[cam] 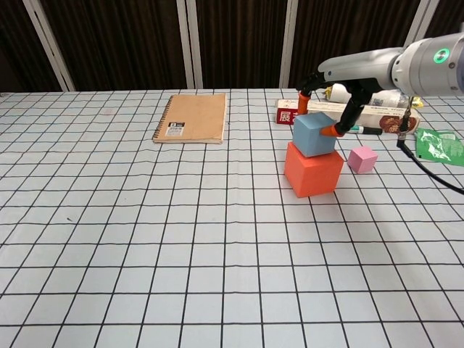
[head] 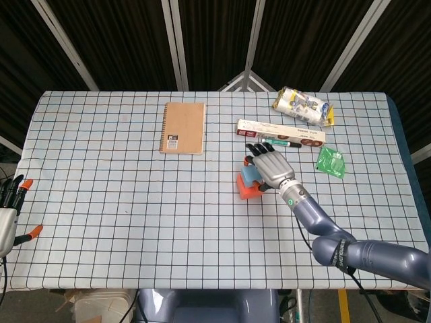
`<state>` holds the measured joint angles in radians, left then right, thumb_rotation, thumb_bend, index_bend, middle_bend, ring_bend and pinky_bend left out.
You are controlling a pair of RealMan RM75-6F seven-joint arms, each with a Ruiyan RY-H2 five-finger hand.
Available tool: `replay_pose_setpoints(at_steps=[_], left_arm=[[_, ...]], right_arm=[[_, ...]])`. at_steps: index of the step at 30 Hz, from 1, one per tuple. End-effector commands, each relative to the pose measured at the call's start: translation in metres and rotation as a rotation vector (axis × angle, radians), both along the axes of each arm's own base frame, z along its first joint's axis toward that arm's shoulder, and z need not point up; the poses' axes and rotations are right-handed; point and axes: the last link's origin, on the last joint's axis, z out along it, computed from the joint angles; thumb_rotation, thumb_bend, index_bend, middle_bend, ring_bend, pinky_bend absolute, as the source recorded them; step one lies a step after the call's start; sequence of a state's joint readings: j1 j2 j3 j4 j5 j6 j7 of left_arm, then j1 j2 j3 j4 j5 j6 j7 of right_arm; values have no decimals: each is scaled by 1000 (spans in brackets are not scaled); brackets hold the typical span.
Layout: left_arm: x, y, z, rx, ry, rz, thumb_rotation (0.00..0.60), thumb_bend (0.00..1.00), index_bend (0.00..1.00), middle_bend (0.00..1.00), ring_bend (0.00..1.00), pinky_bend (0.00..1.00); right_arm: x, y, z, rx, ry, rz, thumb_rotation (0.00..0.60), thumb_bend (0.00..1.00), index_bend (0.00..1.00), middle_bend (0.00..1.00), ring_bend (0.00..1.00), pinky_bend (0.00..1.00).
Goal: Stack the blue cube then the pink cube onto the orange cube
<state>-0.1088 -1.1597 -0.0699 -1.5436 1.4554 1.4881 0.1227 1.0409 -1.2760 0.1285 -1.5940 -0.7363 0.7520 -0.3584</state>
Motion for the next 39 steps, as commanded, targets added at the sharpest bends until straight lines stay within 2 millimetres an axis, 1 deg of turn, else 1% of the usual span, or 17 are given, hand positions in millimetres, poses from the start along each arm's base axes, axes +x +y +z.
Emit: replay_pose_setpoints(at_steps=[1, 8, 12, 22, 33, 39], left_arm=[[0, 0, 0, -2, 0, 0, 600, 113, 47, 0, 0, 0], [0, 0, 0, 0, 0, -2, 600, 114, 47, 0, 0, 0], [1, -1, 0, -1, -2, -2, 600, 114, 47, 0, 0, 0], [1, -1, 0, 0, -3, -4, 600, 114, 47, 0, 0, 0], [0, -2, 1, 2, -7, -4, 600, 114, 47, 0, 0, 0], [0, -1, 1, 1, -6, -3, 600, 114, 47, 0, 0, 0]], right_arm=[[0, 1, 1, 2, 6, -1, 600, 430, 310, 0, 0, 0], [1, 4, 3, 10, 15, 3, 600, 429, 281, 0, 0, 0], [2, 6, 3, 13, 19, 1, 600, 399, 259, 0, 0, 0], [2, 8, 4, 14, 32, -10, 600, 393, 200, 0, 0, 0], [4, 5, 2, 9, 33, -21, 600, 393, 200, 0, 0, 0], [3, 4, -2, 16, 36, -30, 600, 393, 235, 0, 0, 0]])
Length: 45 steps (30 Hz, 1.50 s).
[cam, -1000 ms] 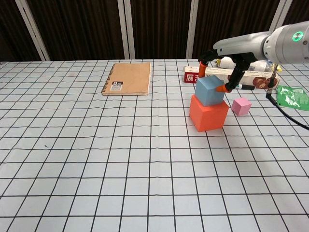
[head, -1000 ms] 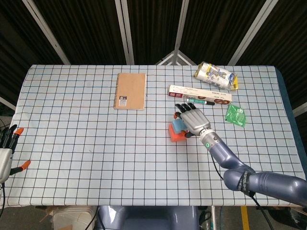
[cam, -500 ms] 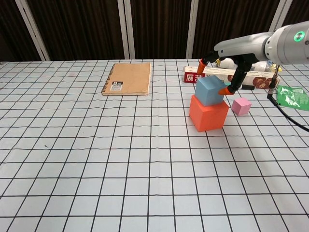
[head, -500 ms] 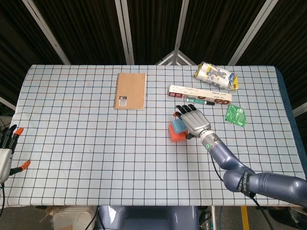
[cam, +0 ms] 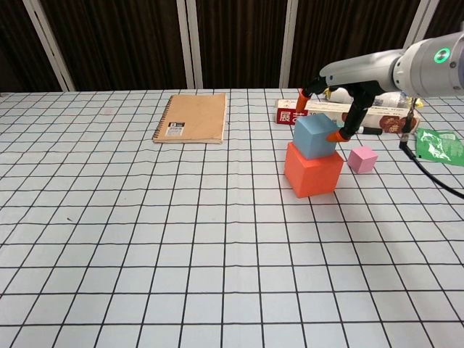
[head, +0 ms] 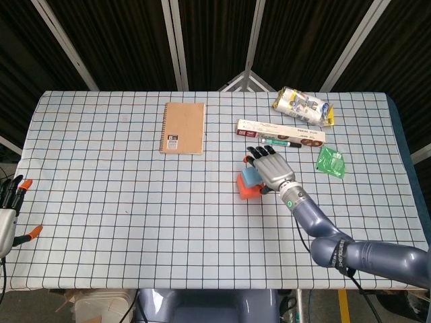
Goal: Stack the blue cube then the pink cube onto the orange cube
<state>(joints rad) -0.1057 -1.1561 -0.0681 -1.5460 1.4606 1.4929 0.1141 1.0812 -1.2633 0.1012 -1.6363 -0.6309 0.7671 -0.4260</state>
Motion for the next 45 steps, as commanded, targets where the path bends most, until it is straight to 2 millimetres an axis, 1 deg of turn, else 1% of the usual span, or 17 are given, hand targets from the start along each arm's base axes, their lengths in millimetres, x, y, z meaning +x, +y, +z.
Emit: replay_pose_setpoints(at_steps=[1, 6, 13, 22, 27, 32, 36, 41, 45], left_arm=[[0, 0, 0, 0, 0, 0, 600, 114, 47, 0, 0, 0], [0, 0, 0, 1, 1, 1, 600, 114, 47, 0, 0, 0], [-1, 1, 0, 1, 1, 3, 600, 114, 47, 0, 0, 0], [0, 0, -1, -1, 4, 3, 600, 114, 47, 0, 0, 0], [0, 0, -1, 1, 4, 4, 600, 114, 47, 0, 0, 0], [0, 0, -2, -2, 7, 5, 600, 114, 47, 0, 0, 0], [0, 0, -2, 3, 12, 7, 600, 114, 47, 0, 0, 0], [0, 2, -4, 4, 19, 13, 600, 114, 47, 0, 0, 0], [1, 2, -5, 7, 26, 14, 600, 114, 47, 0, 0, 0]], right_arm=[[0, -1, -2, 2, 1, -1, 600, 393, 241, 0, 0, 0], [-1, -2, -3, 3, 7, -3, 600, 394, 246, 0, 0, 0], [-9, -2, 1, -2, 27, -19, 600, 393, 246, 0, 0, 0], [-26, -4, 10, -13, 58, -49, 600, 393, 246, 0, 0, 0], [-41, -6, 14, -22, 76, -67, 600, 393, 246, 0, 0, 0], [-57, -10, 13, -34, 95, -67, 600, 393, 246, 0, 0, 0], [-74, -13, 14, -36, 116, -80, 600, 393, 246, 0, 0, 0], [-85, -16, 15, -35, 107, -91, 600, 394, 247, 0, 0, 0], [-91, -19, 11, -30, 96, -92, 600, 393, 246, 0, 0, 0]])
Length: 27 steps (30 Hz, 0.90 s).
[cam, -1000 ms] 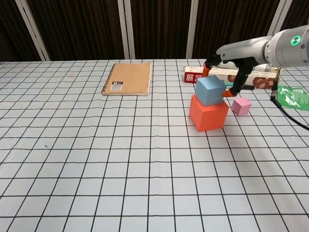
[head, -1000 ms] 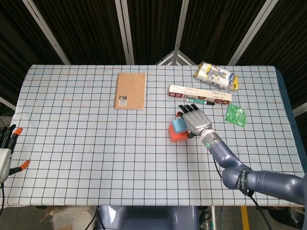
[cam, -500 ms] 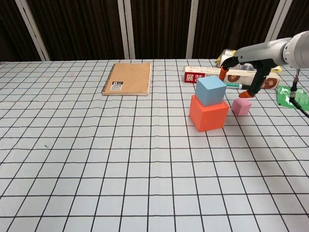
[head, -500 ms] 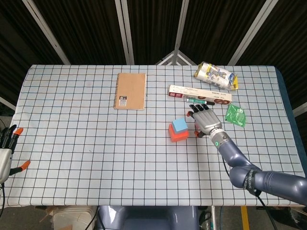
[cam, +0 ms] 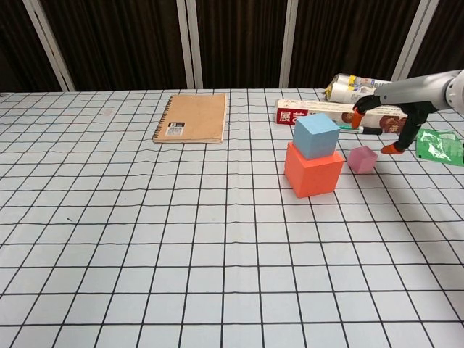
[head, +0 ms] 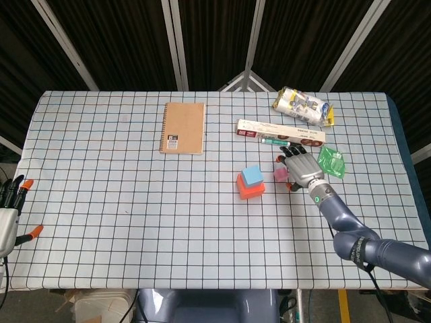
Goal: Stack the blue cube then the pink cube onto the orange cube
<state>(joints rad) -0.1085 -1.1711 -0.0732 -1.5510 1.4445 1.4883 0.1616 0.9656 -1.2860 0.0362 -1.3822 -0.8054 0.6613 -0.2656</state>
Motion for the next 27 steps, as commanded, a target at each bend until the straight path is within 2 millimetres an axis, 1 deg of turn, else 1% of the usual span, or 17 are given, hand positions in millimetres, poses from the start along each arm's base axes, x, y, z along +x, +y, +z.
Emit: replay_pose_setpoints(at_steps=[1, 9, 15, 20, 27], left_arm=[[0, 0, -1, 5, 3, 2, 600, 114, 47, 0, 0, 0], [-1, 1, -1, 15, 9, 14, 600, 114, 47, 0, 0, 0], [-1, 3, -3, 12, 16, 21, 600, 114, 47, 0, 0, 0], [-1, 3, -4, 13, 21, 25, 600, 114, 47, 0, 0, 0], [-1, 5, -6, 10, 28, 31, 600, 113, 47, 0, 0, 0]], right_arm=[[-5, -1, -5, 8, -12, -4, 600, 393, 246, 0, 0, 0], [-13, -7, -18, 25, -25, -16, 600, 393, 247, 0, 0, 0], [-17, -11, -24, 32, -42, -18, 600, 393, 272, 0, 0, 0], [-17, -15, -27, 32, -54, -17, 600, 393, 309, 0, 0, 0], [-22, -17, -28, 34, -61, -26, 600, 393, 315, 0, 0, 0]])
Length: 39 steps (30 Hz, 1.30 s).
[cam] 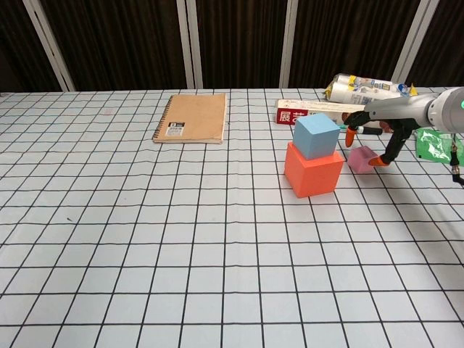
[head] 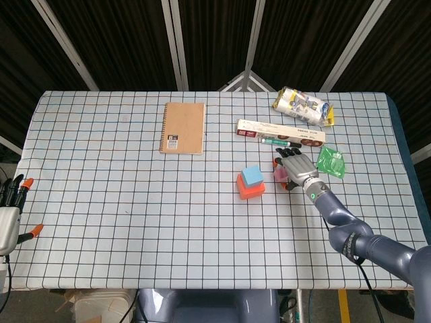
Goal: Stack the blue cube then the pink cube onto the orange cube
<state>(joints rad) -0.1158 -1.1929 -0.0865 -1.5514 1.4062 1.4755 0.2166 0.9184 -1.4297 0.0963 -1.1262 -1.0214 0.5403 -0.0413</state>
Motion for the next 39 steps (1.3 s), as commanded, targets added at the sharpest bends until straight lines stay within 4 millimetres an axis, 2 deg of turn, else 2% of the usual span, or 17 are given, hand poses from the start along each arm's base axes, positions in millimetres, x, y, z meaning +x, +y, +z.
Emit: replay_pose_setpoints(at_steps=[1, 15, 26, 32, 39], left_arm=[[0, 1, -1, -3, 4, 1, 600, 114, 47, 0, 0, 0], [1, 1, -4, -5, 10, 7, 600, 113, 47, 0, 0, 0], [1, 0, -3, -3, 7, 8, 600, 114, 47, 0, 0, 0], [1, 0, -3, -4, 5, 6, 600, 113, 47, 0, 0, 0], [1, -1, -2, -4, 0, 4, 600, 114, 47, 0, 0, 0]], right_arm=[[-2, 0, -1, 2, -2, -5, 600, 393, 317, 0, 0, 0], [-9, -3, 0, 1, -14, -11, 600, 393, 370, 0, 0, 0], [-8, -4, -4, 5, -22, -6, 600, 393, 420, 0, 0, 0], [-5, -3, -5, 5, -31, 0, 600, 432, 439, 0, 0, 0], [0, -3, -1, -5, -49, 12, 600, 434, 447, 0, 0, 0]])
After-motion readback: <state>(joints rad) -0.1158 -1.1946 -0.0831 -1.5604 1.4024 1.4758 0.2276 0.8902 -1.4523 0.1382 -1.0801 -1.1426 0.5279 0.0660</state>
